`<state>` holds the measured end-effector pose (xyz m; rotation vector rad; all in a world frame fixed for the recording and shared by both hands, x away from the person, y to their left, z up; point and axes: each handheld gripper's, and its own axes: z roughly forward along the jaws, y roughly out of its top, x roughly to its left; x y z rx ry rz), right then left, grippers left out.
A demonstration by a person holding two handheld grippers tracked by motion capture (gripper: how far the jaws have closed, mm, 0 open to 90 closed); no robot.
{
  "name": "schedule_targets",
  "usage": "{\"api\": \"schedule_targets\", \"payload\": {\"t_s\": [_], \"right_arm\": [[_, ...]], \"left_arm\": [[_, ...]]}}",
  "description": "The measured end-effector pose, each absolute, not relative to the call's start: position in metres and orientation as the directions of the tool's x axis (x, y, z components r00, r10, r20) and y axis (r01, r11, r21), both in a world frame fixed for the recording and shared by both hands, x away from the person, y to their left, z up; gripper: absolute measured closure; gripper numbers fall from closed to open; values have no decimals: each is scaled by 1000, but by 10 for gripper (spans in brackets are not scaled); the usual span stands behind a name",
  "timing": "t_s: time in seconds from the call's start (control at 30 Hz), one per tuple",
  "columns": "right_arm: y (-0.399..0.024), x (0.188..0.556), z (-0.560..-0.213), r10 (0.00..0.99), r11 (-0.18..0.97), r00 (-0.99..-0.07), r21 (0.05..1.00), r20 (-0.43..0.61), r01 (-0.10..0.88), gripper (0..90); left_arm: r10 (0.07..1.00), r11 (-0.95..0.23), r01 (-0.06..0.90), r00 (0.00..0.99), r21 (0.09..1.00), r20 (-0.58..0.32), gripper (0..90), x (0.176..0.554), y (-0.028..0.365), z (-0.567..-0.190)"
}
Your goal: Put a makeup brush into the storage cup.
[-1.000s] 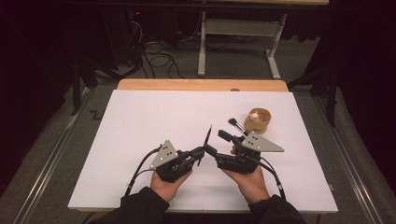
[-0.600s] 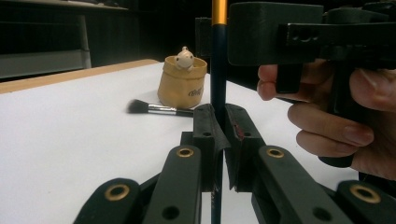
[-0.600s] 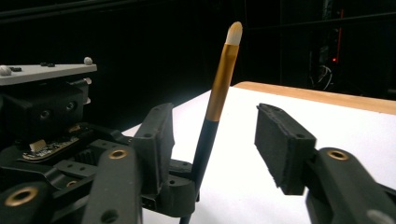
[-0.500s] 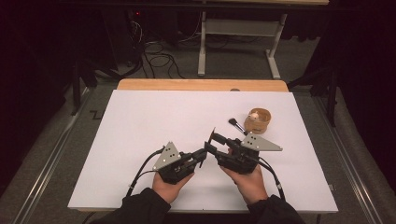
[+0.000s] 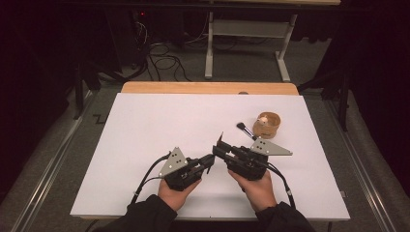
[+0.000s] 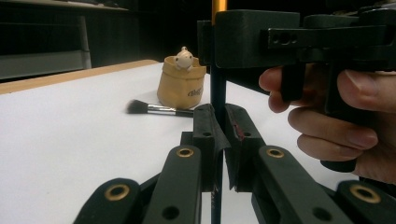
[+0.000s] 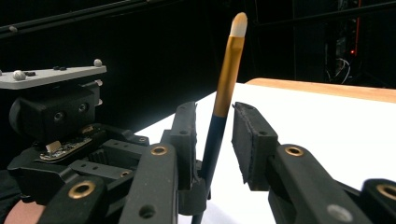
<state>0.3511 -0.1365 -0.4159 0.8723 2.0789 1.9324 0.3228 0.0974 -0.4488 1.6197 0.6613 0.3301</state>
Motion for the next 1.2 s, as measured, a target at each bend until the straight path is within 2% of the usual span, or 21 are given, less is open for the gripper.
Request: {"api": "schedule_targets", "payload": {"t_s": [0.63, 1.2], "right_arm": [[-139, 352, -417, 505, -42, -808, 943, 305, 330, 837], [-138, 351, -416, 518, -28, -805, 946, 290, 323, 849]], "left_arm": [[589, -44, 226, 792, 973, -158, 838, 322, 96, -449], [585, -50, 236, 794, 970, -163, 836, 323, 96, -450]]}}
